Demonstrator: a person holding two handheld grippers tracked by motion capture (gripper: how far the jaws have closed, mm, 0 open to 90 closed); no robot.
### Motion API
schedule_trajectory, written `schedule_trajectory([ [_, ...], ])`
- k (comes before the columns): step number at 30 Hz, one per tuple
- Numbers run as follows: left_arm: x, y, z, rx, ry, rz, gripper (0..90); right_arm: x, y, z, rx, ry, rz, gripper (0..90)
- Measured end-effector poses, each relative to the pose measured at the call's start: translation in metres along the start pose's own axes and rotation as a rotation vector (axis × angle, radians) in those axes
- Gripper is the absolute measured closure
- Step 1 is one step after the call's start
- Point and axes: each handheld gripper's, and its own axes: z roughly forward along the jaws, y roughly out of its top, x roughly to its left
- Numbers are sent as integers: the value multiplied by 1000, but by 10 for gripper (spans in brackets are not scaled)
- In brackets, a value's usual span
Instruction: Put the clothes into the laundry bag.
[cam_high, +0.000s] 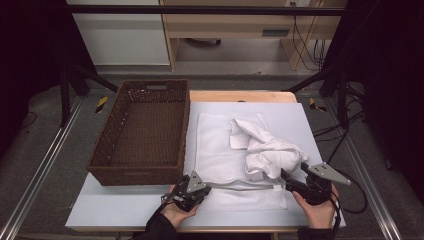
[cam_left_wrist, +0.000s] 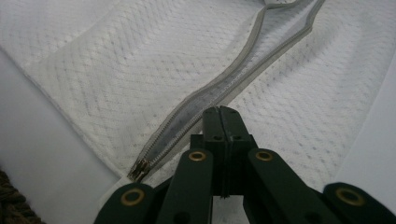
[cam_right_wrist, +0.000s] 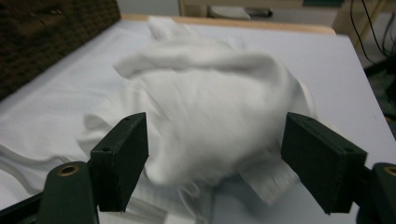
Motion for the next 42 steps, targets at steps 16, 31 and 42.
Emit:
schedule_trajectory([
  [16, -13, -3, -1, 21, 0, 53, 900, 67, 17, 112, 226, 14, -179, 158],
  [31, -9, -2, -1, 28, -7, 40, 900, 24, 20, 69, 210, -26, -99, 712],
  [42, -10, -3, -3, 14, -18, 22, 900, 15, -1, 73, 177, 2, -78, 535],
])
